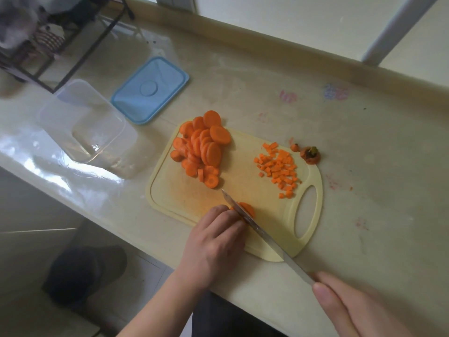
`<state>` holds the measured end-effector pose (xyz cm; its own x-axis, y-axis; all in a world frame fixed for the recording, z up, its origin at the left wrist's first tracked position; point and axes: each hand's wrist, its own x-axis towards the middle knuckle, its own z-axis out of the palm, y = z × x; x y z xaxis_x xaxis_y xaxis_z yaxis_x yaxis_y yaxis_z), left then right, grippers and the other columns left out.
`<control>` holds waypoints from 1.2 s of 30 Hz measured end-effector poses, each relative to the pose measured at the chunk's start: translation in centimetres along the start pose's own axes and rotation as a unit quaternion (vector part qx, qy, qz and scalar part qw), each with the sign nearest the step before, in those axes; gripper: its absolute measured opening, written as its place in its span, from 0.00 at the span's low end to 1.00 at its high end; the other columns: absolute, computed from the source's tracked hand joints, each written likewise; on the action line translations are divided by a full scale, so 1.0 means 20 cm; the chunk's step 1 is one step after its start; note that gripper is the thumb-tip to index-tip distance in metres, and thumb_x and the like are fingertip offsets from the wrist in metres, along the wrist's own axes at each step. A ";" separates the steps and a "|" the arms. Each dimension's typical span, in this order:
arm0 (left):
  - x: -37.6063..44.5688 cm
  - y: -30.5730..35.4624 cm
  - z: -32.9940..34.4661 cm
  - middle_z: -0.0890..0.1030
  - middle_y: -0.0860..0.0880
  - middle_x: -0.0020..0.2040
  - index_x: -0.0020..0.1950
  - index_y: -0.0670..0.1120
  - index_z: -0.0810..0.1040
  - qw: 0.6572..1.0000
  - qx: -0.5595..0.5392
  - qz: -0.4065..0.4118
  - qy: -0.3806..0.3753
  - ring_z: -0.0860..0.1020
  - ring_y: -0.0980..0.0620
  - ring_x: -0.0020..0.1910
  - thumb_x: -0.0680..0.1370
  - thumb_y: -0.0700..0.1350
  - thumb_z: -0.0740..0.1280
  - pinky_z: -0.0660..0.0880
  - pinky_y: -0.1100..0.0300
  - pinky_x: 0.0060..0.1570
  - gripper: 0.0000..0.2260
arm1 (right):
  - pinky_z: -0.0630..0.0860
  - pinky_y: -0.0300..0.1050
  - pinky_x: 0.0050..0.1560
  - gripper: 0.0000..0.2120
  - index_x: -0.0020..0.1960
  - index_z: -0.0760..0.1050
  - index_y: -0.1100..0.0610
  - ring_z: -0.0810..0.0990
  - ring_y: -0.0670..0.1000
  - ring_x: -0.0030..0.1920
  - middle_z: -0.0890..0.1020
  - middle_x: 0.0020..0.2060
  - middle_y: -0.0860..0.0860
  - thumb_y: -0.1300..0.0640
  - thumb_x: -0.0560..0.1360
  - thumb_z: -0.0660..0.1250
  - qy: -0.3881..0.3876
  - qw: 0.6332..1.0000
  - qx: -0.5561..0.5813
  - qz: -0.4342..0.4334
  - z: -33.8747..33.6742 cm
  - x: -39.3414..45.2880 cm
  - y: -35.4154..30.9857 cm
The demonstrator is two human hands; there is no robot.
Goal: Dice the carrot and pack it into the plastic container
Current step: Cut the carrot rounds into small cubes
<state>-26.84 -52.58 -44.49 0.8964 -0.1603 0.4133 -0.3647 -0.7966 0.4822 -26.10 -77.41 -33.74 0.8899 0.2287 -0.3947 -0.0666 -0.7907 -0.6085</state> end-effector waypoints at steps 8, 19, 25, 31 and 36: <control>0.01 -0.01 0.00 0.84 0.43 0.54 0.53 0.38 0.86 1.000 -0.020 -0.005 0.004 0.81 0.41 0.53 0.77 0.36 0.72 0.78 0.50 0.52 0.06 | 0.68 0.29 0.53 0.28 0.53 0.65 0.37 0.74 0.39 0.58 0.79 0.53 0.43 0.33 0.68 0.31 -0.094 0.994 -0.057 -0.009 0.03 0.05 -0.01; -0.03 -0.02 -0.01 0.83 0.41 0.53 0.54 0.36 0.84 1.000 0.005 0.004 -0.008 0.79 0.40 0.54 0.81 0.35 0.66 0.77 0.51 0.55 0.08 | 0.55 0.10 0.44 0.10 0.51 0.64 0.30 0.75 0.39 0.48 0.74 0.24 0.40 0.34 0.80 0.44 0.095 0.982 -0.095 -0.130 0.03 -0.01 -0.05; -0.02 -0.02 -0.01 0.84 0.42 0.54 0.54 0.36 0.85 1.000 0.011 0.006 0.004 0.80 0.41 0.55 0.84 0.38 0.62 0.78 0.51 0.54 0.12 | 0.55 0.10 0.44 0.19 0.48 0.65 0.21 0.73 0.38 0.53 0.74 0.26 0.36 0.23 0.70 0.37 0.035 0.997 -0.021 -0.070 0.02 -0.02 -0.04; -0.03 -0.03 0.00 0.84 0.43 0.54 0.54 0.37 0.85 1.000 0.005 0.002 0.013 0.81 0.42 0.56 0.84 0.37 0.64 0.78 0.51 0.54 0.10 | 0.72 0.30 0.48 0.39 0.55 0.64 0.37 0.76 0.39 0.49 0.79 0.45 0.43 0.24 0.61 0.25 -0.087 0.994 -0.057 -0.022 0.02 0.04 -0.02; -0.02 -0.02 -0.02 0.84 0.44 0.53 0.53 0.38 0.85 1.000 0.014 0.005 0.019 0.80 0.44 0.54 0.84 0.39 0.63 0.78 0.54 0.54 0.11 | 0.74 0.37 0.43 0.28 0.48 0.68 0.37 0.78 0.41 0.41 0.80 0.38 0.41 0.25 0.68 0.37 -0.098 0.993 0.007 -0.059 0.01 0.07 0.00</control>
<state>-27.16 -52.01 -44.57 0.8822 -0.1471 0.4474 -0.3663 -0.8113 0.4556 -24.92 -76.93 -34.50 0.7867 0.4270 -0.4459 0.0255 -0.7441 -0.6676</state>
